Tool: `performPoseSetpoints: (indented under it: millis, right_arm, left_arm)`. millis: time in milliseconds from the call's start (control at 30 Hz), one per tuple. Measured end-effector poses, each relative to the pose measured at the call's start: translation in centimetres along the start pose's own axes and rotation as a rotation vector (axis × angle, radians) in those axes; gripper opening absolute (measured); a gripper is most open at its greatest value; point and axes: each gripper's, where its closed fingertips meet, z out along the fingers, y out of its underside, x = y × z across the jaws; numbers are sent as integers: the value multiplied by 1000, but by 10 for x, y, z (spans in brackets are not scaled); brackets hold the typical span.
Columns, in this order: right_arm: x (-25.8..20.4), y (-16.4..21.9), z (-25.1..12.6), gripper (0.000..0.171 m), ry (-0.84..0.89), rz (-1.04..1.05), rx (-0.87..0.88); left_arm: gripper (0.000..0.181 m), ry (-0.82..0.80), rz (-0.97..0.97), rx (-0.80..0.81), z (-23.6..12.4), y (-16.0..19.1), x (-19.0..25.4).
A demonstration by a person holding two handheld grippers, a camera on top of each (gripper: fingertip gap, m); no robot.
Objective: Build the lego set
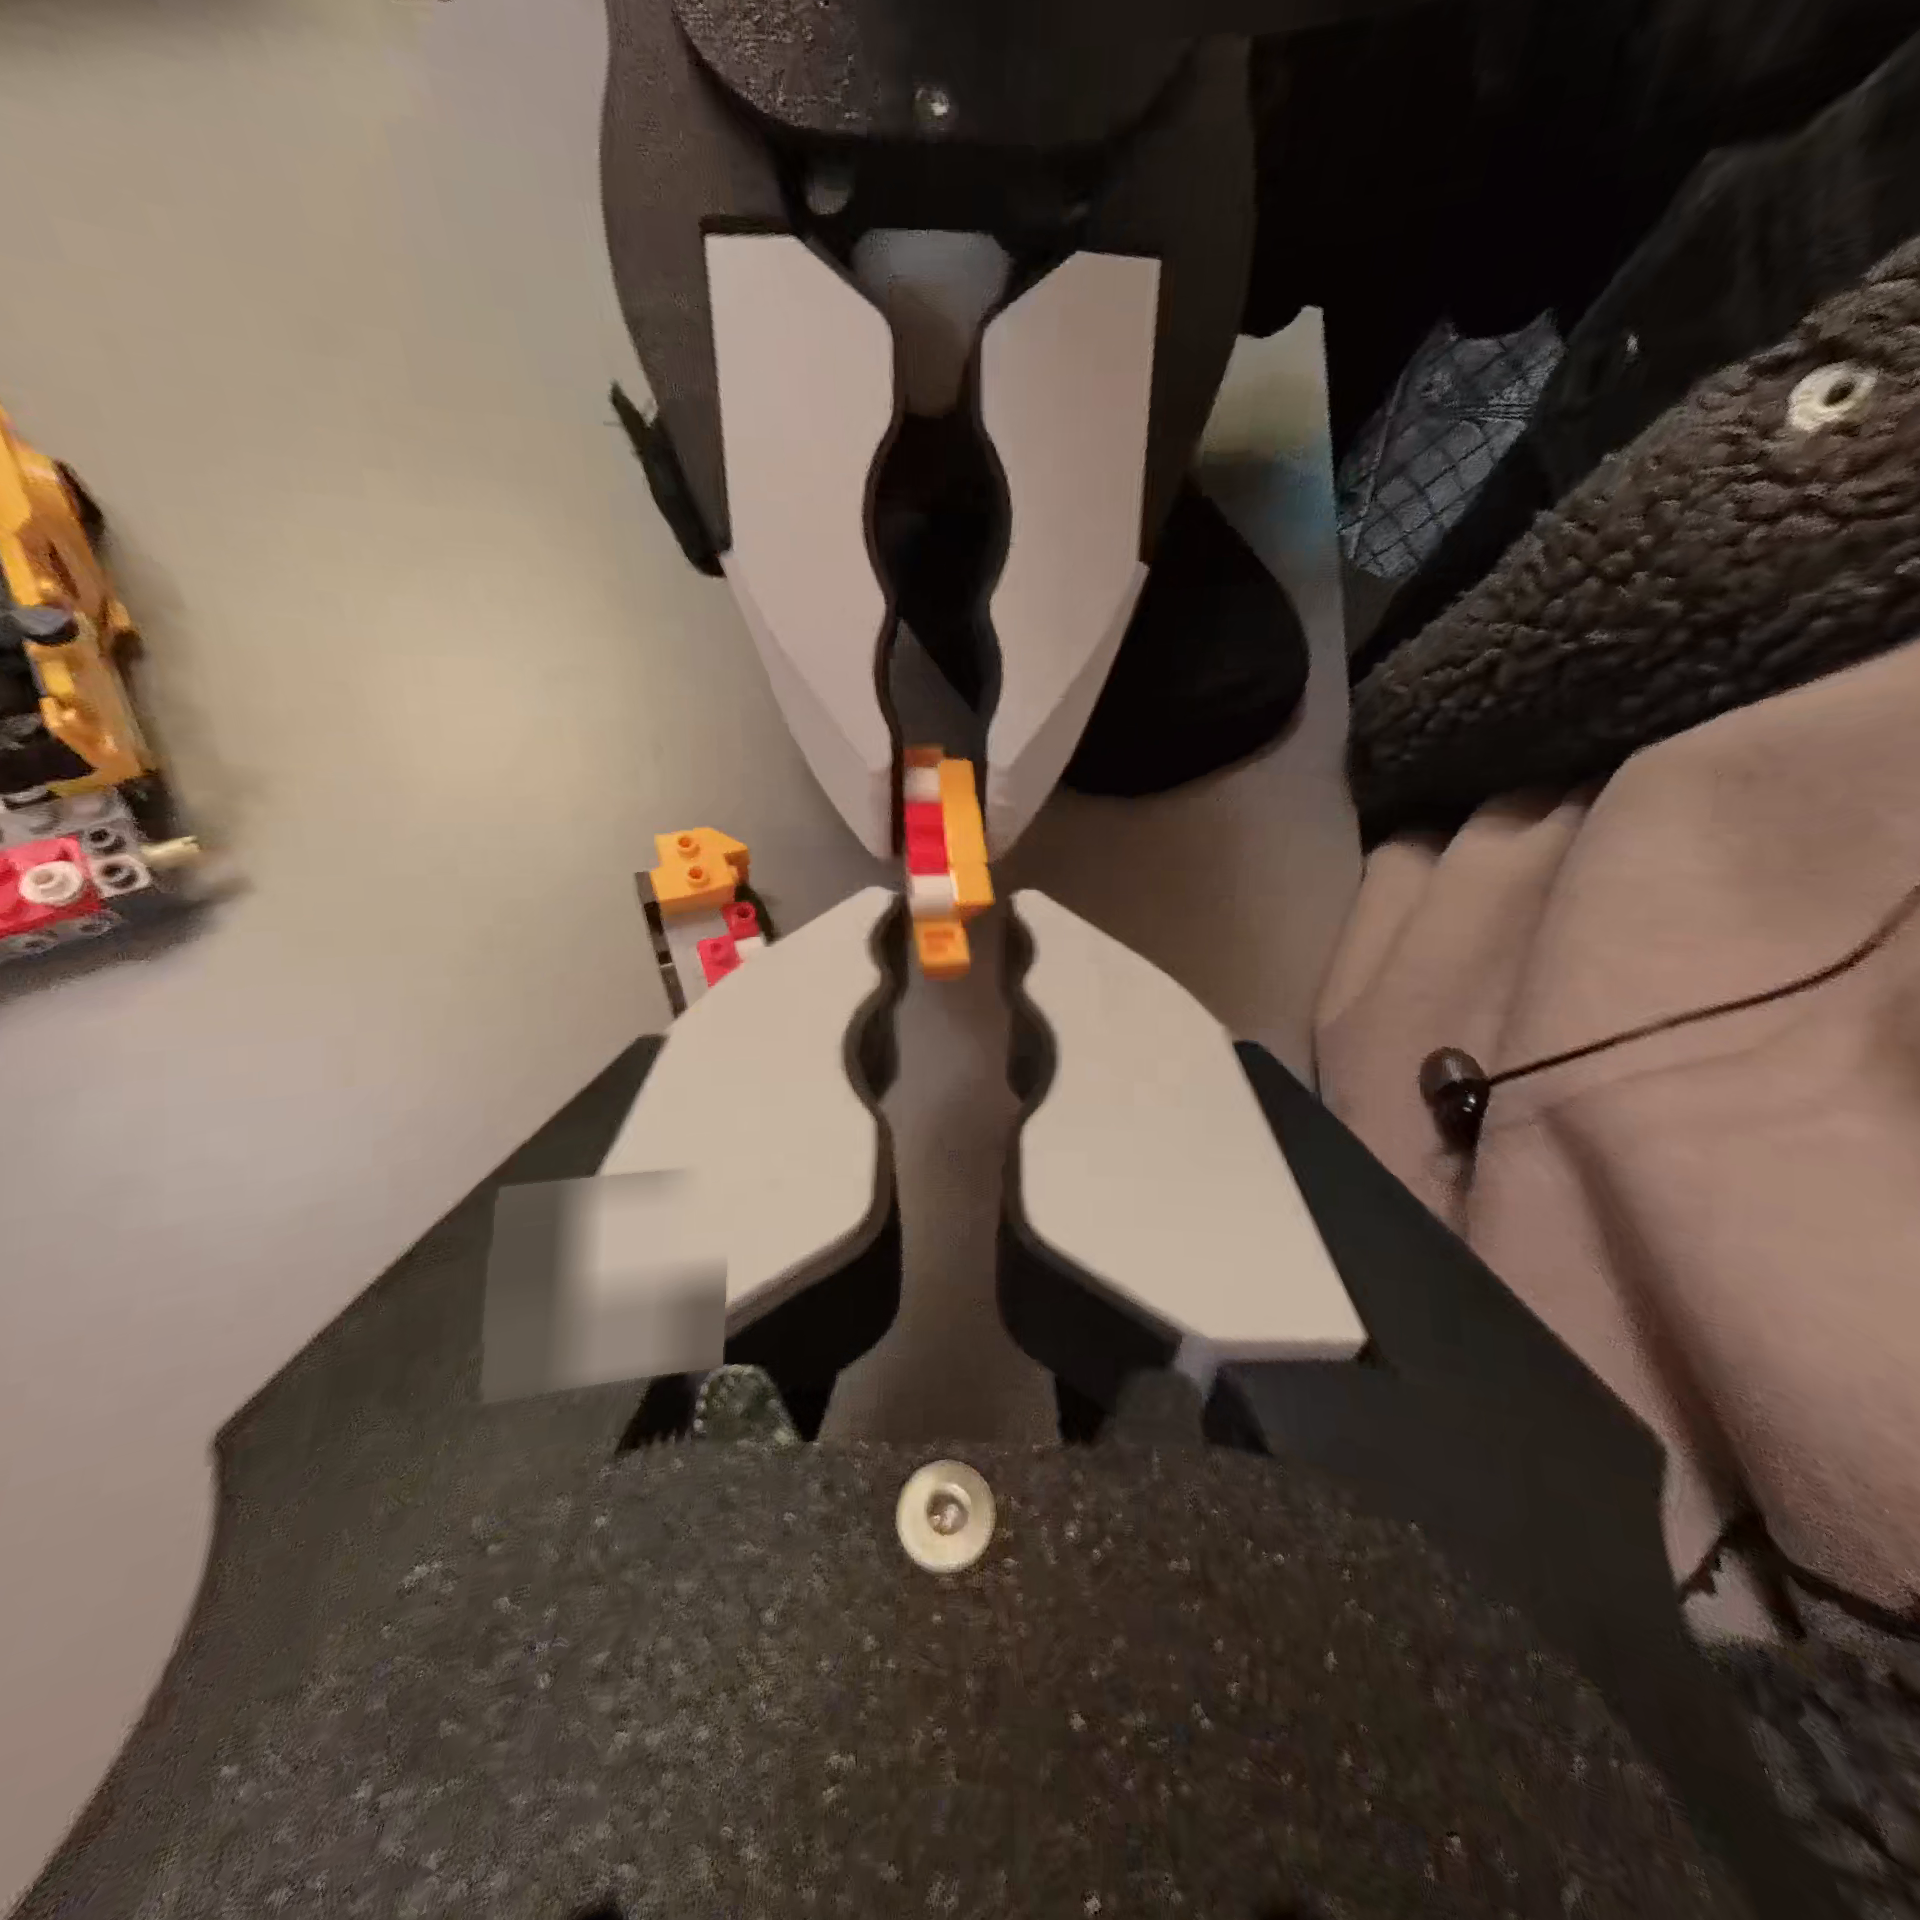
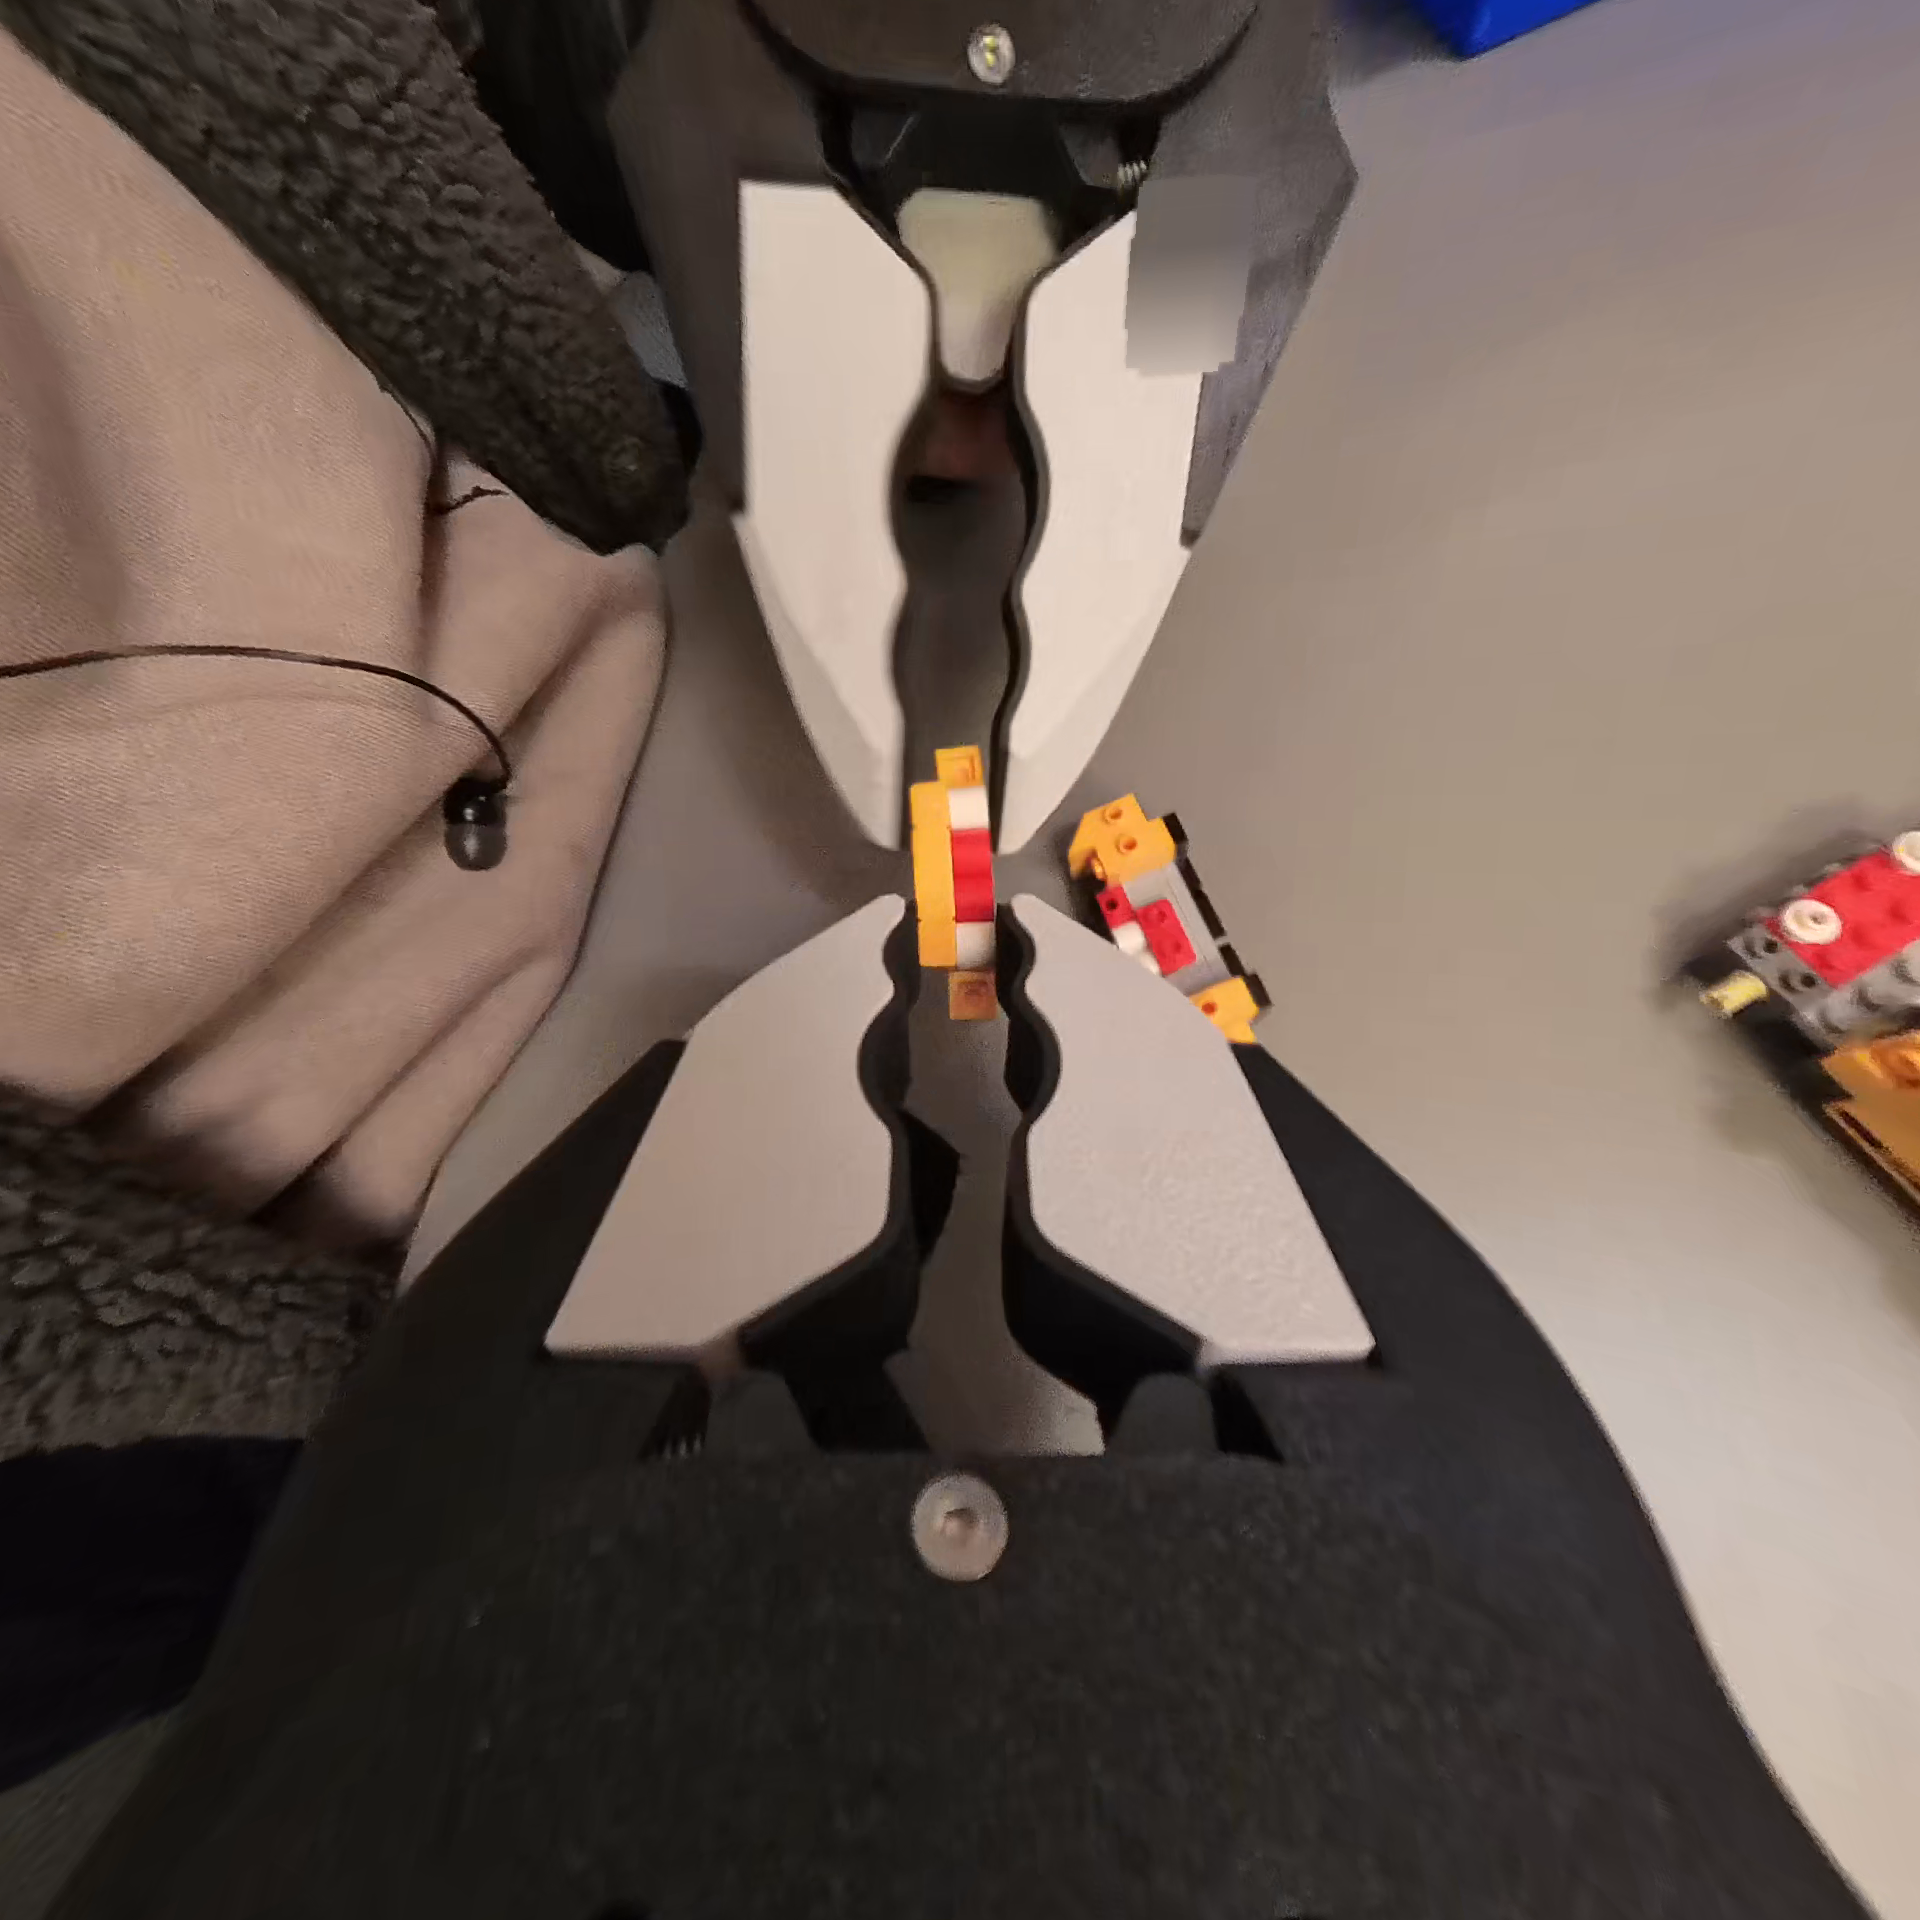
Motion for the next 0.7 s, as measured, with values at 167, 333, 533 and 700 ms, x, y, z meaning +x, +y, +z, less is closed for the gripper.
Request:
performPoseSetpoints:
  millis: [167, 333, 533, 700]
  right_arm:
    - [14, -6, -1, 15, 65, -28, 10]
    - [20, -19, -11, 34, 286, -286, 77]
    - [31, -18, -1, 15, 385, -482, -13]
    - [36, -14, -2, 15, 243, -384, -44]
  left_arm:
    - [13, 59, -178, 26, -3, 0, -7]
    - [12, 192, -524, 127, -10, -3, -21]
    - [12, 334, -697, 182, -9, -12, -23]
    - [23, 253, -592, 154, -14, -7, -31]
